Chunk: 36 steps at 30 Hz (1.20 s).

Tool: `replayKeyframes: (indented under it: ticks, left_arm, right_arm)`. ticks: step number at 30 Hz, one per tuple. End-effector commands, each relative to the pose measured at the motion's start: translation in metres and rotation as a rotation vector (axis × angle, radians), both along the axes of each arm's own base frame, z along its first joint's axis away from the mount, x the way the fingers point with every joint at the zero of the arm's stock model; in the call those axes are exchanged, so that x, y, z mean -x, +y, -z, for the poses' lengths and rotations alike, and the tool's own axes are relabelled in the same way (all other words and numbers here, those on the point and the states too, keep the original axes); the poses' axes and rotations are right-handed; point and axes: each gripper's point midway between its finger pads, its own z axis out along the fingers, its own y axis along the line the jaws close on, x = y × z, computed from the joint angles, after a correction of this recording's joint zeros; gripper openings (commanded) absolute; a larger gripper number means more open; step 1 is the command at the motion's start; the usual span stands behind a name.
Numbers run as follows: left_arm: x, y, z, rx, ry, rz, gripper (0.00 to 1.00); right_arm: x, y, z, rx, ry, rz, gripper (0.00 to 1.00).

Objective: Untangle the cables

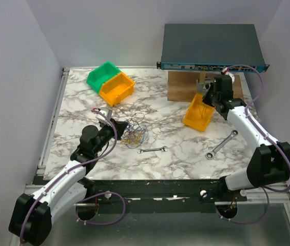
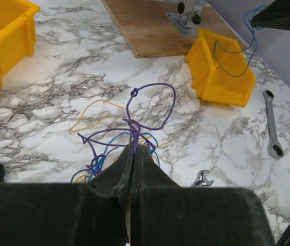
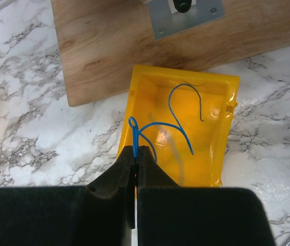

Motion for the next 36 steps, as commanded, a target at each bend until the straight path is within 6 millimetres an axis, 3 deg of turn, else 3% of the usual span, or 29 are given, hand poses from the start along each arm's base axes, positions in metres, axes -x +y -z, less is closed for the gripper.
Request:
replayKeyframes:
  ticks: [1,4,9,12,17,18,22,23,26,29,36]
  left_arm:
    - [-0.005,0.000,-0.018,0.011,-0.045,-0.010,0.00]
    - [-0.004,0.000,-0.019,0.012,-0.048,-0.011,0.00]
    - [-0.005,0.000,-0.019,0.012,-0.048,-0.010,0.00]
    - [-0.005,0.000,-0.019,0.013,-0.047,-0.010,0.00]
    - [-0.004,0.002,-0.019,0.014,-0.053,-0.020,0.00]
    - [-0.004,0.003,-0.019,0.013,-0.054,-0.021,0.00]
    - [-0.004,0.003,-0.019,0.012,-0.054,-0.022,0.00]
    - [-0.004,0.003,-0.021,0.014,-0.058,-0.024,0.00]
    - [-0.003,0.001,-0.021,0.018,-0.061,-0.013,0.00]
    - [-0.001,-0.002,-0.022,0.024,-0.067,0.008,0.00]
    - [0.003,-0.009,-0.024,0.030,-0.077,0.054,0.00]
  right_arm:
    - [-0.002,-0.020,0.006,0.069,0.007,0.095,0.01]
    - [0.000,-0.024,0.007,0.080,-0.010,0.115,0.01]
    - [0.003,-0.030,0.035,0.088,0.016,0.152,0.01]
    - [-0.003,-0.014,0.057,0.039,0.033,0.084,0.01]
    - [-0.018,0.008,0.076,-0.015,0.091,-0.002,0.02]
    - [-0.019,0.007,0.079,-0.010,0.100,0.006,0.07]
    - [-0.014,0.003,0.069,-0.002,0.102,0.027,0.79]
    - [-0.010,0.004,0.061,-0.010,0.083,0.017,0.88]
    - [0.002,0.020,0.045,-0.056,0.029,-0.092,0.88]
    - [0.024,0.057,0.028,-0.152,-0.037,-0.313,0.85]
    - [0.068,0.123,0.027,-0.150,-0.051,-0.593,0.89]
